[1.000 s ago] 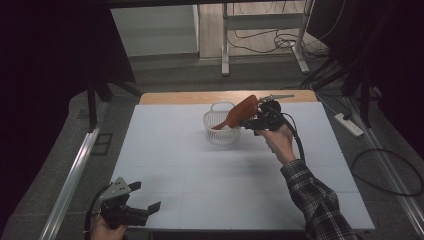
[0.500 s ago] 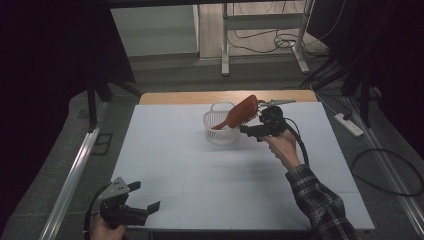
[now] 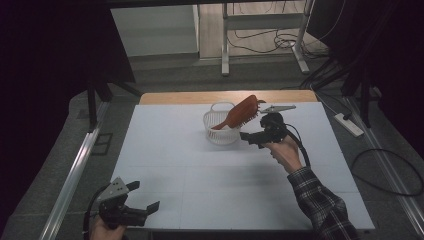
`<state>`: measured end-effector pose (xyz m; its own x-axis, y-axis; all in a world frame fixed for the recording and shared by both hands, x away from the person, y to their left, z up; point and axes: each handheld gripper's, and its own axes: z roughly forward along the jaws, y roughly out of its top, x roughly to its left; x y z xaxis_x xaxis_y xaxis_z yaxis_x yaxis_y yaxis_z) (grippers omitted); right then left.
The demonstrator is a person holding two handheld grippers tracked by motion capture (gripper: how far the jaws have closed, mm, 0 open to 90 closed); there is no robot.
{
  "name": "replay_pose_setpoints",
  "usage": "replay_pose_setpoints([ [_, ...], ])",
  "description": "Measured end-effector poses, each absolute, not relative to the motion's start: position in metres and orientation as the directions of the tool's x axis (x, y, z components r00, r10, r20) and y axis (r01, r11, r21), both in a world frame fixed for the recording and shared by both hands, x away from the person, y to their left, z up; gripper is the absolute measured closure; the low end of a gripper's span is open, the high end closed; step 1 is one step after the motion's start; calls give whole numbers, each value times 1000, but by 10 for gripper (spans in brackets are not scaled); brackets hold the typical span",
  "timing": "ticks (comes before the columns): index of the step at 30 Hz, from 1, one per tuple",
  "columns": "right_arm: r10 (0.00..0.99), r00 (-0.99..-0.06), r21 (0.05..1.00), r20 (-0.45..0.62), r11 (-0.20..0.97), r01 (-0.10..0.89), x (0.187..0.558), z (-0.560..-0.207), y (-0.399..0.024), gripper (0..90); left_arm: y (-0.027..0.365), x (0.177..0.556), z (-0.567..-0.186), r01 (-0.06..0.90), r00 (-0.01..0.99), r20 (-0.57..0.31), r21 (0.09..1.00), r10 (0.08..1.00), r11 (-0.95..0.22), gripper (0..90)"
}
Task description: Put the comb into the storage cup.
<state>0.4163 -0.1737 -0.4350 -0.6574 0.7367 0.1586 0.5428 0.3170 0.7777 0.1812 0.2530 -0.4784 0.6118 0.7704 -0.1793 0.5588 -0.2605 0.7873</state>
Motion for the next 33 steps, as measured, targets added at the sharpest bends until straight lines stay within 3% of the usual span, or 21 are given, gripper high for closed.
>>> replay_pose_setpoints([
  [33,707,-699,757,109,397,519,384,-430,-180,0,253,182,-480,569,609,-189,781,770,-259,0],
])
